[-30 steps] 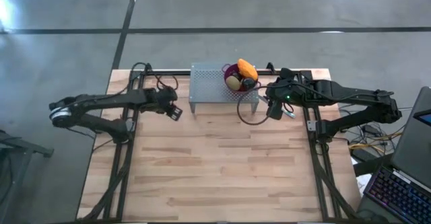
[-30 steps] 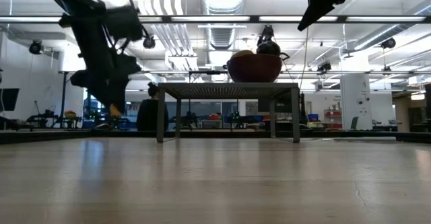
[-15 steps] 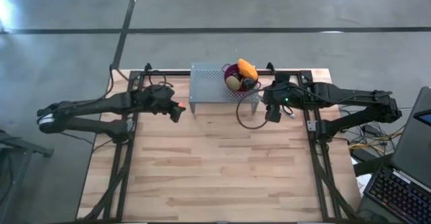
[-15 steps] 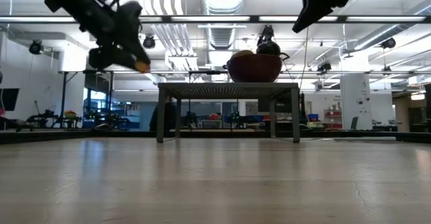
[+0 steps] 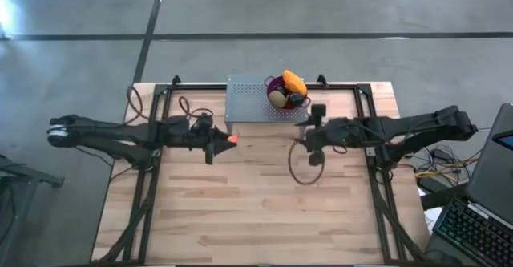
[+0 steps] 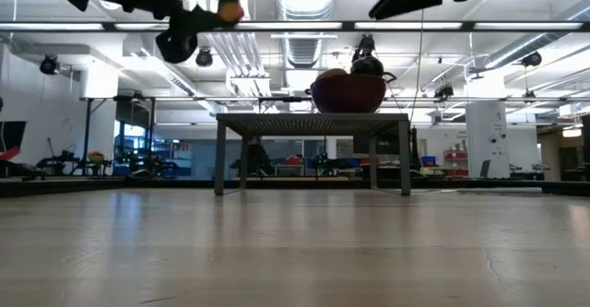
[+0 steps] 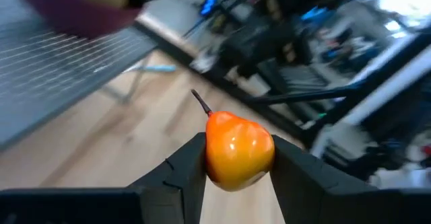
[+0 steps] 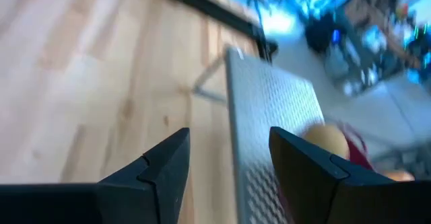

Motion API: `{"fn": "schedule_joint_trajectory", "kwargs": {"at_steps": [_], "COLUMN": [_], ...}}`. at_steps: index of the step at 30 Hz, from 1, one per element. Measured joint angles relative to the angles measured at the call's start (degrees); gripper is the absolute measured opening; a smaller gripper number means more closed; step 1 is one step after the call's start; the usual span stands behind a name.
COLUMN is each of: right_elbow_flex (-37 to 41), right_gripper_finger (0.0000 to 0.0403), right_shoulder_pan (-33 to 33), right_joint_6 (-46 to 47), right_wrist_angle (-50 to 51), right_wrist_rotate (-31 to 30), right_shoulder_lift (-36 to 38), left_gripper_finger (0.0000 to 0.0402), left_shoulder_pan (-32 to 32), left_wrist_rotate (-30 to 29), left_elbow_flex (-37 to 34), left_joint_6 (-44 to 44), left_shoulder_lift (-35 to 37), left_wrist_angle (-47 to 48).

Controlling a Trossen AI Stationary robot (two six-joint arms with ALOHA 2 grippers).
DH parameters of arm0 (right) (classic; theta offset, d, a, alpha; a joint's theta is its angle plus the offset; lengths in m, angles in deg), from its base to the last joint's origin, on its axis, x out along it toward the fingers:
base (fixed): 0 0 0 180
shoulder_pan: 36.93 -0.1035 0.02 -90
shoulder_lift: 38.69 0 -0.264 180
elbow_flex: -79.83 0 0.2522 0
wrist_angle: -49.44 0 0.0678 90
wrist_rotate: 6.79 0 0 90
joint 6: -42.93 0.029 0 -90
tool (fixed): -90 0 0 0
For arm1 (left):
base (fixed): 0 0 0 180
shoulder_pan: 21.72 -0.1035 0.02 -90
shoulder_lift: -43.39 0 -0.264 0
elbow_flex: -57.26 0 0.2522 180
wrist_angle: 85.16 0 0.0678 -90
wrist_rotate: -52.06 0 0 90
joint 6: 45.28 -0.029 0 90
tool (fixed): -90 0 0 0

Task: Pick & Place Fruit
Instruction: Put the pear into the purple strainer bowl on the shelf

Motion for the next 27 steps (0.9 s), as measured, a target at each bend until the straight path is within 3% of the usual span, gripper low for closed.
{"fn": "schedule_joint_trajectory", "kwargs": {"at_steps": [7, 12, 15, 27], "right_elbow_flex": [6.2, 9.5, 10.1, 8.5], "right_gripper_finger": [0.0198, 0.0218, 0.0239, 0.0306], "right_shoulder_pan": [-6.9, -10.1, -11.3, -12.5], "right_joint_6": [-5.4, -10.6, -12.4, -15.4], "right_wrist_angle": [-18.5, -29.9, -31.8, -32.7], "right_wrist_rotate": [-0.2, -3.0, -4.7, -4.9], "right_shoulder_lift": [0.0, 0.0, 0.0, -4.4], "left_gripper_finger": [0.0149, 0.0149, 0.0149, 0.0149], "left_shoulder_pan": [3.8, 4.3, 4.3, 4.3], "left_wrist_rotate": [2.2, 4.4, 6.1, 8.8], "left_elbow_flex": [-5.6, -6.6, -6.6, 5.6], "left_joint_6": [-0.3, 0.2, 0.8, -2.1], "left_shoulder_lift": [-6.2, -13.1, -17.0, -29.2], "left_wrist_angle": [-22.8, -34.1, -40.8, -43.4]}}
